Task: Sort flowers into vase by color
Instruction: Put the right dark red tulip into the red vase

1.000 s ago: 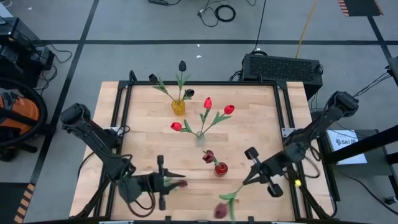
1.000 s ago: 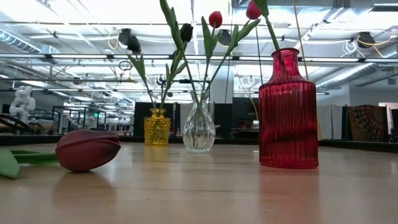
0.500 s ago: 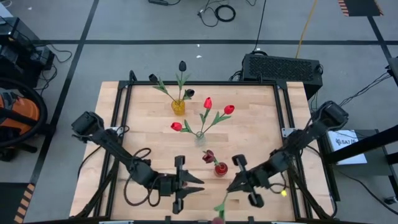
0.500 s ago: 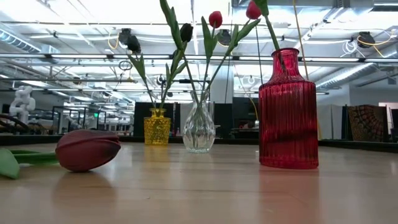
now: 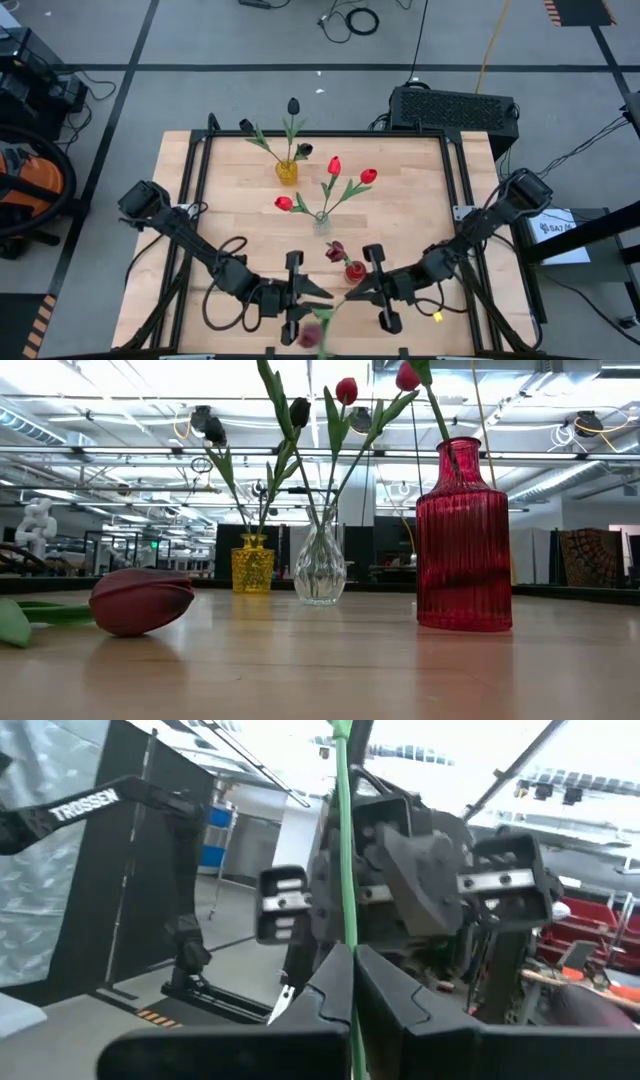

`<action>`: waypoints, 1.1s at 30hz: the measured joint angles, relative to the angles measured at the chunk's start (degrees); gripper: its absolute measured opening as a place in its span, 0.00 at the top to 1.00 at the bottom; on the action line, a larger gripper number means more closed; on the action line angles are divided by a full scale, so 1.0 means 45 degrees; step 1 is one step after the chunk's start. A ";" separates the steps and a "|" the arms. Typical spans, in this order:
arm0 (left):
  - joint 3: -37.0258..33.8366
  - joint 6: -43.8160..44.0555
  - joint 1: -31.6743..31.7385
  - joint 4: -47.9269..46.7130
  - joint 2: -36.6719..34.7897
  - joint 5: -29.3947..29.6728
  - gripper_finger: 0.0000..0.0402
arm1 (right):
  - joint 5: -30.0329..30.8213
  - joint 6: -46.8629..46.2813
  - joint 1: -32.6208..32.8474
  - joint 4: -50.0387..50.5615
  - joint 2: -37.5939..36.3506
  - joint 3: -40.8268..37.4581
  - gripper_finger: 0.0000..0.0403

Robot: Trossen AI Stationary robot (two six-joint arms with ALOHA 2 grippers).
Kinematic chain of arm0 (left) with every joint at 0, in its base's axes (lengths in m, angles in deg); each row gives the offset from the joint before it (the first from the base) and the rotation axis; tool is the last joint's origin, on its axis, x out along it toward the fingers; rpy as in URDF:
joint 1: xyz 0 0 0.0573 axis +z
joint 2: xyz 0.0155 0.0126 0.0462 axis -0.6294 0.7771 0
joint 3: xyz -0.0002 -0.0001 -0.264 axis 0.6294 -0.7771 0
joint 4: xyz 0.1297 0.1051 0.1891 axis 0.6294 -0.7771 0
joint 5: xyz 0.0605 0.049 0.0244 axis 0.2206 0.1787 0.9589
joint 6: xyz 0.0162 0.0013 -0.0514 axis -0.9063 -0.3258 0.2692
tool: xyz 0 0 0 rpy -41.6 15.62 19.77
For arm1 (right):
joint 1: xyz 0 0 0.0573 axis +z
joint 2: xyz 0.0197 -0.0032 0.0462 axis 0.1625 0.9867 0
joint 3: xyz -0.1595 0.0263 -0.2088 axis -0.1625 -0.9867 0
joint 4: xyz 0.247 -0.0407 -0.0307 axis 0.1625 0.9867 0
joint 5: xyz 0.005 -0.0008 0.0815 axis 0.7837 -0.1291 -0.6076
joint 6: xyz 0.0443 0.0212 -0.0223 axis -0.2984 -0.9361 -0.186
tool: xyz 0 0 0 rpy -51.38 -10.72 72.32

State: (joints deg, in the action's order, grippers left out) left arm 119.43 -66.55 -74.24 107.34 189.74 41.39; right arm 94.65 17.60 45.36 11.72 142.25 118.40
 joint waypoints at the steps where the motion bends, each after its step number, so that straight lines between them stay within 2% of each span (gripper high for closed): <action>1: 0.0021 0.0079 0.0072 0.0009 0.0000 -0.0005 0.78 | 0.0000 -0.0089 -0.0067 0.0066 0.0000 0.0000 1.00; 12: 0.0024 0.0329 0.0573 -0.0151 0.0290 -0.0610 0.79 | 0.0253 -0.0663 -0.0330 0.0222 0.0000 -0.0005 1.00; 15: 0.0024 0.0397 0.0610 -0.0118 0.0267 -0.0597 0.85 | 0.0374 -0.0671 -0.0330 0.0306 0.0000 -0.0005 1.00; 18: 0.0024 0.0294 0.0579 -0.0327 0.0267 -0.0575 0.96 | 0.0335 -0.0723 -0.0316 0.0313 0.0000 -0.0010 1.00; 20: 0.0024 0.0297 0.0562 -0.0363 0.0239 -0.0465 0.97 | 0.0349 -0.0952 -0.0301 0.0369 0.0000 -0.0019 0.99; 27: 0.0024 0.0691 0.0336 -0.0644 -0.0472 -0.0299 0.99 | 0.0419 -0.1443 0.0032 0.0437 -0.0349 -0.0024 0.85; 33: 0.0028 0.1399 0.0307 -0.2041 -0.1348 0.0163 0.99 | 0.1773 -0.1559 0.0299 0.1577 -0.1604 0.0230 0.69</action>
State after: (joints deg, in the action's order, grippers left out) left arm 119.56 -60.26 -72.86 98.16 183.68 42.12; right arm 102.63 10.58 46.71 18.82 135.03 119.44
